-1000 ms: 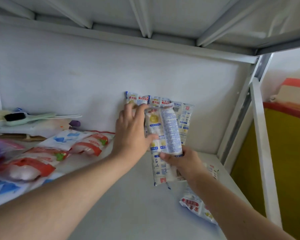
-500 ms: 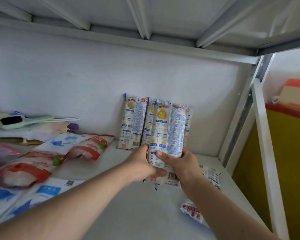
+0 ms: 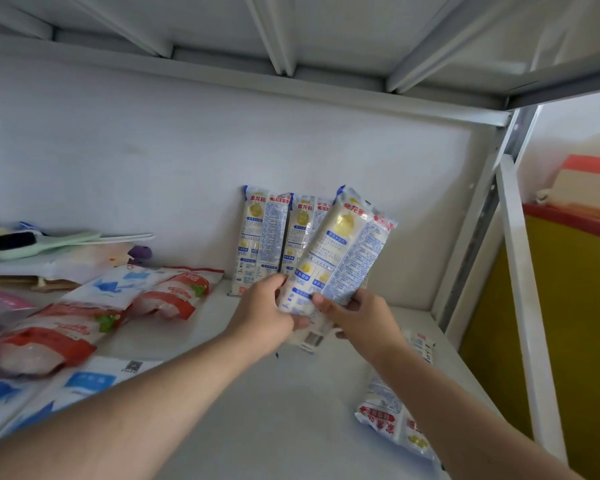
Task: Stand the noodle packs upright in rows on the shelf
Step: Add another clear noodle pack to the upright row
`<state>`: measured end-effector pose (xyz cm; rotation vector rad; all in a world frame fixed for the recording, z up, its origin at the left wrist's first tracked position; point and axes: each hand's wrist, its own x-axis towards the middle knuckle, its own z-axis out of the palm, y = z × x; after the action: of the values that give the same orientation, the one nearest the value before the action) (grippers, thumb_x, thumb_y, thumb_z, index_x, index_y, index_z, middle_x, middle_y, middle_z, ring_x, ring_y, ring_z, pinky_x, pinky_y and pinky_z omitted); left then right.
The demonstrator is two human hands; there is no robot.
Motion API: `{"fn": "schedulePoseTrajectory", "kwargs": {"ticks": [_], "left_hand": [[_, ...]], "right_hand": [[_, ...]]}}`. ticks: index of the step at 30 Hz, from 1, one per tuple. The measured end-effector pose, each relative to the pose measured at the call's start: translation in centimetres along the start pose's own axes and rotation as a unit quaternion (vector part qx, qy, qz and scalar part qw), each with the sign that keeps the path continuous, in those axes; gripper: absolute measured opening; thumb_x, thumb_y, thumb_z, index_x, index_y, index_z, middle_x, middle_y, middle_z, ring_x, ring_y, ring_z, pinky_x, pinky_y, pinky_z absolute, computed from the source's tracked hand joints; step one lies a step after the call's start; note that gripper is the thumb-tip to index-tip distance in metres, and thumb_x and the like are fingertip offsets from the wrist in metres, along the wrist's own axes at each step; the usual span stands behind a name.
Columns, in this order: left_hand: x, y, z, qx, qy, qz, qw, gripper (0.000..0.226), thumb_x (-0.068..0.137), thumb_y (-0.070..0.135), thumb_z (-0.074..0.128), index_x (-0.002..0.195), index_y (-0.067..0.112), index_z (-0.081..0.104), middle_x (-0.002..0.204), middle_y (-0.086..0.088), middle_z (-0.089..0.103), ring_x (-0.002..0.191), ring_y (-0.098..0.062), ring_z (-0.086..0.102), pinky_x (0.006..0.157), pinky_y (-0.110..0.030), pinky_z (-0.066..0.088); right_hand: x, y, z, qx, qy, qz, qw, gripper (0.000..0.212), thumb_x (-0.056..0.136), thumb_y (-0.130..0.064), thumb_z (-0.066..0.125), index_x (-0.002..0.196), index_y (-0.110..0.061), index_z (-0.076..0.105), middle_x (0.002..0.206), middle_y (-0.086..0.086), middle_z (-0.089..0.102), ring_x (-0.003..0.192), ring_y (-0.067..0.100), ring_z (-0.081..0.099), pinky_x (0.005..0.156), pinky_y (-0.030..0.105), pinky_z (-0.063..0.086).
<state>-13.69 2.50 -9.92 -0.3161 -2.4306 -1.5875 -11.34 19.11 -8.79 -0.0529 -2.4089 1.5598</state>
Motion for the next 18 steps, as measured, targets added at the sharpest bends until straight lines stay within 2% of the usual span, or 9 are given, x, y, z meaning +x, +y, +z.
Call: {"fn": "schedulePoseTrajectory", "kwargs": {"ticks": [2, 4, 7, 9, 10, 12, 13, 15, 18], "left_hand": [[0.7, 0.9, -1.0, 0.032, 0.036, 0.017, 0.999, 0.034, 0.066, 0.012, 0.089, 0.090, 0.022, 0.067, 0.083, 0.008, 0.073, 0.075, -0.016, 0.069, 0.063, -0.025, 0.051], [1.3, 2.2, -2.2, 0.087, 0.063, 0.045, 0.993, 0.026, 0.072, 0.016, 0.086, 0.089, 0.024, 0.068, 0.079, 0.009, 0.068, 0.072, -0.017, 0.063, 0.057, -0.022, 0.041], [1.6, 3.8, -3.3, 0.187, 0.056, 0.093, 0.976, 0.036, 0.079, 0.016, 0.081, 0.112, 0.024, 0.071, 0.095, 0.004, 0.069, 0.088, -0.021, 0.064, 0.071, -0.022, 0.042], [1.7, 4.3, -3.5, 0.236, 0.049, 0.136, 0.961, 0.044, 0.079, 0.015, 0.079, 0.121, 0.024, 0.069, 0.112, -0.001, 0.071, 0.103, -0.025, 0.065, 0.081, -0.025, 0.046], [1.8, 4.5, -3.6, 0.257, 0.048, 0.159, 0.952, 0.044, 0.079, 0.017, 0.078, 0.121, 0.025, 0.068, 0.114, -0.003, 0.070, 0.106, -0.026, 0.064, 0.084, -0.028, 0.048], [1.8, 5.1, -3.6, 0.285, 0.046, 0.199, 0.937, 0.040, 0.079, 0.018, 0.078, 0.117, 0.027, 0.069, 0.109, -0.002, 0.070, 0.105, -0.025, 0.061, 0.085, -0.032, 0.048], [1.7, 5.6, -3.5, 0.299, 0.043, 0.224, 0.927, 0.036, 0.079, 0.018, 0.077, 0.113, 0.025, 0.069, 0.104, -0.001, 0.069, 0.103, -0.025, 0.059, 0.084, -0.033, 0.047], [1.8, 6.4, -3.4, 0.334, 0.030, 0.282, 0.899, 0.030, 0.078, 0.015, 0.077, 0.107, 0.022, 0.070, 0.098, 0.002, 0.068, 0.099, -0.023, 0.056, 0.082, -0.033, 0.043], [2.5, 6.9, -3.0, 0.370, 0.024, 0.343, 0.863, 0.035, 0.077, 0.018, 0.079, 0.111, 0.023, 0.070, 0.103, 0.006, 0.069, 0.101, -0.021, 0.054, 0.087, -0.034, 0.037]], "right_hand": [[0.0, -0.6, -0.6, -0.123, 0.010, -0.009, 0.992, 0.039, 0.083, -0.053, 0.078, 0.099, -0.018, 0.071, 0.089, -0.003, 0.078, 0.084, 0.023, 0.076, 0.079, 0.043, 0.062], [-0.4, -1.6, -1.2, -0.275, 0.040, -0.066, 0.958, 0.032, 0.088, -0.054, 0.071, 0.098, -0.023, 0.070, 0.090, -0.006, 0.074, 0.087, 0.021, 0.072, 0.076, 0.035, 0.057], [-1.0, -3.3, -1.6, -0.334, 0.135, -0.268, 0.894, 0.023, 0.090, -0.039, 0.073, 0.102, -0.020, 0.067, 0.095, -0.003, 0.071, 0.089, 0.024, 0.068, 0.071, 0.032, 0.052], [-0.2, -3.8, -1.4, -0.370, 0.161, -0.351, 0.845, 0.041, 0.081, -0.035, 0.081, 0.114, -0.017, 0.065, 0.110, 0.003, 0.067, 0.101, 0.029, 0.064, 0.082, 0.038, 0.050], [0.3, -3.9, -1.5, -0.409, 0.144, -0.345, 0.833, 0.055, 0.078, -0.038, 0.083, 0.125, -0.017, 0.062, 0.119, 0.004, 0.065, 0.110, 0.030, 0.061, 0.092, 0.042, 0.048], [1.1, -4.1, -2.0, -0.460, 0.064, -0.265, 0.845, 0.067, 0.079, -0.046, 0.080, 0.137, -0.023, 0.055, 0.129, 0.001, 0.063, 0.120, 0.028, 0.058, 0.102, 0.040, 0.040], [1.4, -4.2, -2.5, -0.453, 0.029, -0.223, 0.863, 0.059, 0.081, -0.046, 0.079, 0.132, -0.026, 0.057, 0.123, -0.001, 0.065, 0.115, 0.026, 0.061, 0.098, 0.038, 0.041], [2.0, -3.7, -3.4, -0.378, -0.001, -0.173, 0.910, 0.035, 0.081, -0.039, 0.082, 0.107, -0.026, 0.064, 0.093, -0.007, 0.066, 0.090, 0.024, 0.063, 0.077, 0.035, 0.045], [2.2, -2.5, -4.4, -0.294, 0.029, -0.162, 0.941, 0.027, 0.076, -0.030, 0.087, 0.091, -0.024, 0.065, 0.073, -0.008, 0.061, 0.071, 0.022, 0.058, 0.061, 0.033, 0.042]]}}
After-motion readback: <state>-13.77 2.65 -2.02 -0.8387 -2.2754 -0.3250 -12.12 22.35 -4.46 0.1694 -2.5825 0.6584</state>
